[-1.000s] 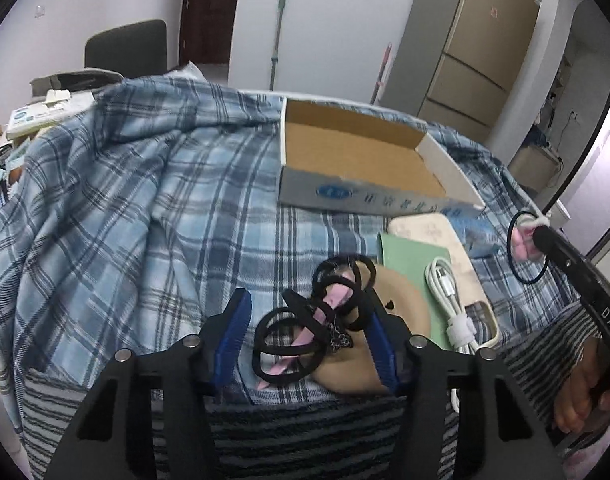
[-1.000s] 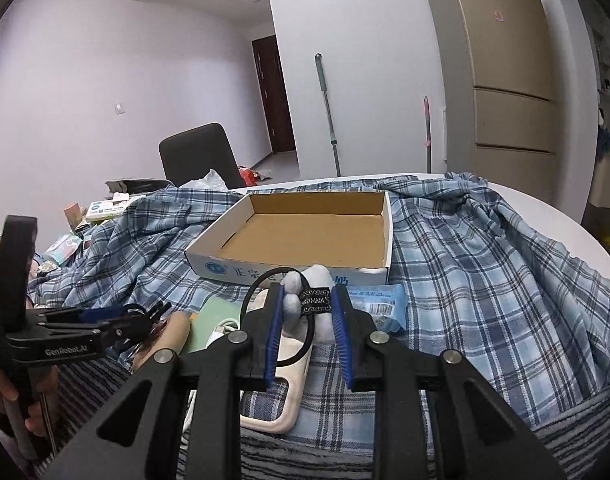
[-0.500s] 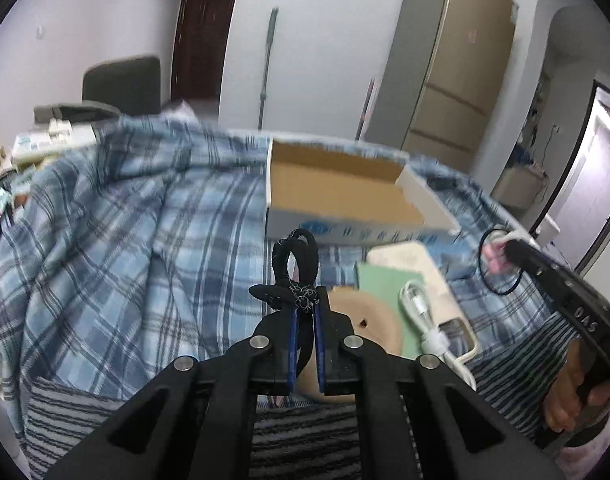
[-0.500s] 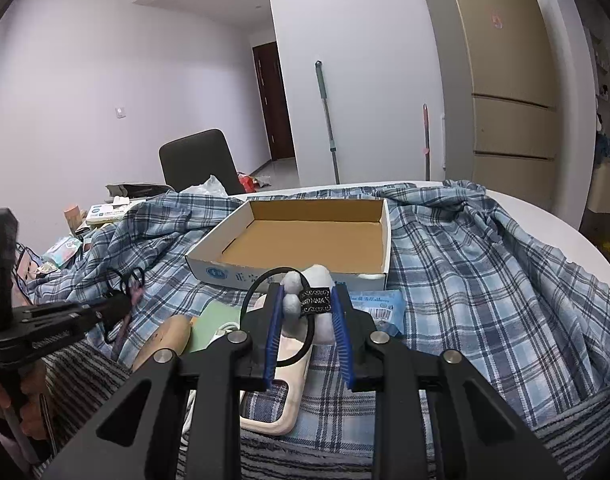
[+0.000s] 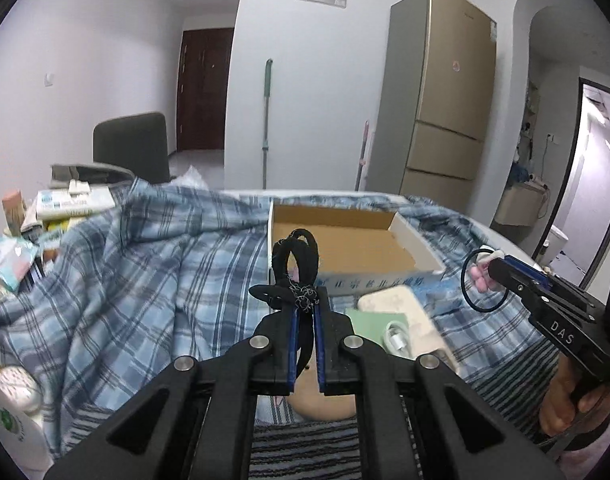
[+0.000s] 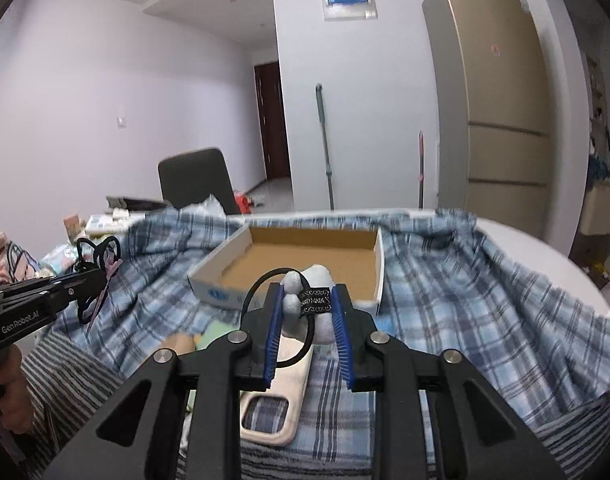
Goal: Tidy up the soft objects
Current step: 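Carry the earbuds with the right gripper and hair ties with the left into the box, then open both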
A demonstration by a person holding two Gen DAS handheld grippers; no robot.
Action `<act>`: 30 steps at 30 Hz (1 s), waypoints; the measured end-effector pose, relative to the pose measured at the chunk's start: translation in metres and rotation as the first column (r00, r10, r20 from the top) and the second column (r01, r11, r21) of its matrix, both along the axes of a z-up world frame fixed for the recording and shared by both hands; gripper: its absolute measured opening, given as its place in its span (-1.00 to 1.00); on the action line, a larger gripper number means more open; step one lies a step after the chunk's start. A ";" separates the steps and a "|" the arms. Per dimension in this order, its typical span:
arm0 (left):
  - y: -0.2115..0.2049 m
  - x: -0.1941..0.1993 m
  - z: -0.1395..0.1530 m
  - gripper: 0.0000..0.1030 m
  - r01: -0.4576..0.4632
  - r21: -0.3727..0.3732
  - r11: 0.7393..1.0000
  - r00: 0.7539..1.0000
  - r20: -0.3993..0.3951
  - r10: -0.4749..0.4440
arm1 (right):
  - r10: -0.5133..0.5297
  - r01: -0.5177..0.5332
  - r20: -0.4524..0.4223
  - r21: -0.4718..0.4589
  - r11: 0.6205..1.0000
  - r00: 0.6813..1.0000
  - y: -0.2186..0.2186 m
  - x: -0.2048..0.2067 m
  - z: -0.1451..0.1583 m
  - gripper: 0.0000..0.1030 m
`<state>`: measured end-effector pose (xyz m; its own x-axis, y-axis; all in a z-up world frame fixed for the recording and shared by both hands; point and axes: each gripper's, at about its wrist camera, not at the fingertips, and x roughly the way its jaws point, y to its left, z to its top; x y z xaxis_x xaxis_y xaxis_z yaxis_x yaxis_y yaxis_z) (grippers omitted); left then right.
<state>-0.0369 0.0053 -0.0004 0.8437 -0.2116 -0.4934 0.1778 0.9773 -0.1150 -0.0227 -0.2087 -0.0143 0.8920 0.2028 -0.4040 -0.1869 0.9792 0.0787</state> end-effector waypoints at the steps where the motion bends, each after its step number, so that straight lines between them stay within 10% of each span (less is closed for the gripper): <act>1: 0.000 -0.001 0.006 -0.85 0.002 0.004 1.000 1.000 0.010 -0.002 | -0.002 0.002 0.020 0.002 1.000 1.000 -0.001 -0.002 0.008 -0.54; 17: -0.032 0.041 0.121 -0.85 0.010 0.081 0.997 0.958 0.286 -0.033 | -0.035 0.050 0.306 -0.039 0.998 0.951 0.005 0.038 0.131 -0.54; 30: -0.040 0.112 0.131 -0.85 -0.007 0.025 1.000 0.960 0.279 0.000 | -0.084 0.085 0.292 0.010 0.996 0.953 0.006 0.093 0.116 -0.54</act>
<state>0.0749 -0.0343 0.1302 0.9494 -0.1986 -0.2434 0.1958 0.9800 -0.0361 0.0703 -0.2027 0.1015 0.9849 0.1208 -0.1239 -0.1178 0.9926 0.0308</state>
